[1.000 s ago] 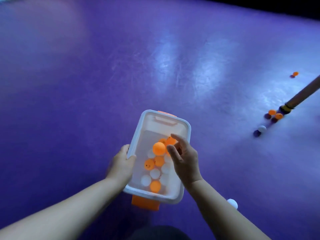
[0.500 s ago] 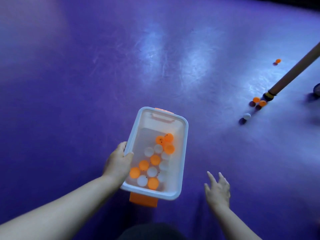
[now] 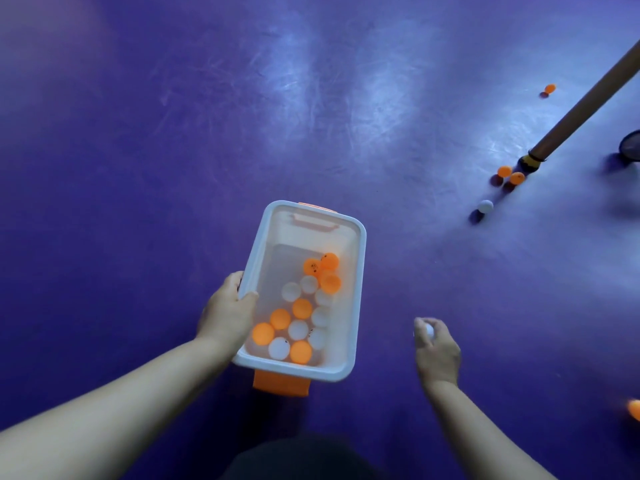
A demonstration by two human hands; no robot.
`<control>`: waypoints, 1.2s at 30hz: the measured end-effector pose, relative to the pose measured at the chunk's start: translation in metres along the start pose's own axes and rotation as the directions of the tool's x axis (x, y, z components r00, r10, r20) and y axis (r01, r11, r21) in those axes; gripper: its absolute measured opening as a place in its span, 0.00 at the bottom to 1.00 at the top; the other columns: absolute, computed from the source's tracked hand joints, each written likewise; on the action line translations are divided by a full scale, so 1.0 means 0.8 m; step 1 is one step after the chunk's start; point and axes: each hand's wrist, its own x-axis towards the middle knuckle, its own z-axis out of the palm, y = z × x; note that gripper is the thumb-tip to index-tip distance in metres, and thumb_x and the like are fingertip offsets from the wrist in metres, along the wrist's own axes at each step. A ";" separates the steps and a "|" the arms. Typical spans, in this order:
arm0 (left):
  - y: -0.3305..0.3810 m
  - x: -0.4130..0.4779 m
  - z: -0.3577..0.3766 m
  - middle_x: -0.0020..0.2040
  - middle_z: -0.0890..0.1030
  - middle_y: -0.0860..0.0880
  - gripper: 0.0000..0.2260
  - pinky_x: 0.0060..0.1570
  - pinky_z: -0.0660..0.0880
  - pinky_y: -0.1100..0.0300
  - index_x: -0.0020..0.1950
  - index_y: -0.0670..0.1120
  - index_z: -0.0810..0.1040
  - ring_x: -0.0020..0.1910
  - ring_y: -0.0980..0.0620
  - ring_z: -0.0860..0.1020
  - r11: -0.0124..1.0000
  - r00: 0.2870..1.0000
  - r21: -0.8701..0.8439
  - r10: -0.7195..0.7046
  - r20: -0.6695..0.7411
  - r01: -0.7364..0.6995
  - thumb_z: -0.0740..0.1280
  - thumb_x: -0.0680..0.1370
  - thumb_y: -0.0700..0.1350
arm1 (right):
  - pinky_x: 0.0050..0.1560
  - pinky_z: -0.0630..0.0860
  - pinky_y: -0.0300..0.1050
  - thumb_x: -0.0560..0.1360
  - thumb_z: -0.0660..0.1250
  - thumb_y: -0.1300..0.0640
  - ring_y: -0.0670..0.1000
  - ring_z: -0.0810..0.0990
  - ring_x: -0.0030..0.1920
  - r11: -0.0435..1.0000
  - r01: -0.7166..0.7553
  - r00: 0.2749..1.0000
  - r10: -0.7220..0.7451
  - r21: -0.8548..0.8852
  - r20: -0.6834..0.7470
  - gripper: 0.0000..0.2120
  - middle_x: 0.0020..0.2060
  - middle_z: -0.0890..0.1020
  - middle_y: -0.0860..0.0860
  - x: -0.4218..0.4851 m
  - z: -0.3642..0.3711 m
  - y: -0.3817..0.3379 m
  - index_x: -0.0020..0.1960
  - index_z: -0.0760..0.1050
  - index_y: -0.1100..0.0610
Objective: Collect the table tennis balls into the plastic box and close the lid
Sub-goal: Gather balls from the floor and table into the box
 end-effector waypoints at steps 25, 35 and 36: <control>0.278 0.086 0.053 0.50 0.80 0.46 0.12 0.50 0.73 0.50 0.61 0.51 0.71 0.51 0.40 0.76 0.914 0.953 0.281 0.255 0.164 -0.293 0.59 0.78 0.46 | 0.40 0.70 0.45 0.78 0.56 0.50 0.46 0.72 0.32 0.945 0.123 0.991 -0.104 0.303 -0.078 0.14 0.38 0.81 0.50 0.144 -0.098 -0.161 0.39 0.75 0.48; 0.402 0.127 0.090 0.46 0.79 0.44 0.07 0.38 0.67 0.54 0.55 0.48 0.72 0.45 0.42 0.75 0.806 0.834 0.267 0.432 0.344 -0.528 0.61 0.78 0.46 | 0.25 0.66 0.36 0.79 0.60 0.59 0.48 0.68 0.25 0.966 0.004 0.987 0.039 0.260 -0.158 0.10 0.35 0.80 0.50 0.199 -0.149 -0.158 0.42 0.78 0.56; 0.400 0.135 0.108 0.46 0.79 0.44 0.07 0.38 0.67 0.54 0.55 0.48 0.72 0.44 0.42 0.75 0.808 0.826 0.246 0.440 0.354 -0.536 0.61 0.78 0.45 | 0.23 0.65 0.35 0.78 0.61 0.60 0.47 0.68 0.24 0.970 -0.021 0.982 0.065 0.243 -0.175 0.09 0.34 0.80 0.50 0.205 -0.152 -0.146 0.42 0.78 0.57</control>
